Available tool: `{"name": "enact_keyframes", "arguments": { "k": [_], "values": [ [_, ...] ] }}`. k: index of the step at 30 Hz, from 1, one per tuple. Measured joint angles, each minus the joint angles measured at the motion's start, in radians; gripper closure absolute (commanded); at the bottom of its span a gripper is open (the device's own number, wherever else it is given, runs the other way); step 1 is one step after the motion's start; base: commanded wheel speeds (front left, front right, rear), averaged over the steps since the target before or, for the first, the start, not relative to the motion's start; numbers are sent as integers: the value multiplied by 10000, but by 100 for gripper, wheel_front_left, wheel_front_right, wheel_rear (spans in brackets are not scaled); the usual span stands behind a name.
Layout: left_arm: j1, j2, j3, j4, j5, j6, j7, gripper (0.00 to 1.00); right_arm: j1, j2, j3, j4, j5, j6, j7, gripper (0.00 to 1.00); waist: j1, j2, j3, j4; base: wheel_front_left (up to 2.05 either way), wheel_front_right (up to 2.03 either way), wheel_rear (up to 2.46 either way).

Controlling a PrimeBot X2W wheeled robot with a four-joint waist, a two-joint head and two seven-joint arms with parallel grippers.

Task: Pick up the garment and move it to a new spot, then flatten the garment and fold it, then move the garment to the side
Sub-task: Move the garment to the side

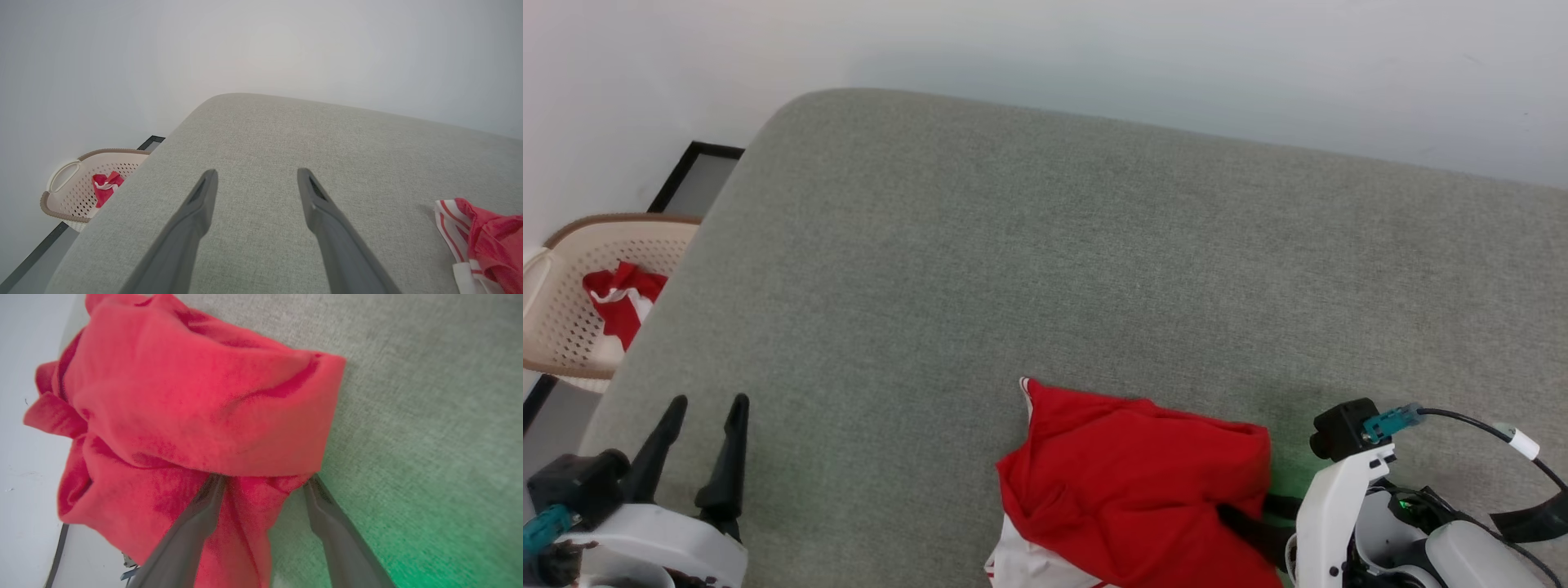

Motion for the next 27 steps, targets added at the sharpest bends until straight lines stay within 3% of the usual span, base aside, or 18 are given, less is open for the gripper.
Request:
{"name": "enact_keyframes", "arguments": {
  "k": [13,27],
  "values": [
    [-86,-59,209,134,84,-73,-44,0,-195,-88,23,-196,-435,13,153,100,0,0,108,-110,0,0,0],
    [-381,-81,21,123,309,-128,-46,0,-485,-859,-1572,-723,-1440,2,903,100,1,0,51,-537,0,0,0]
  ]
}}
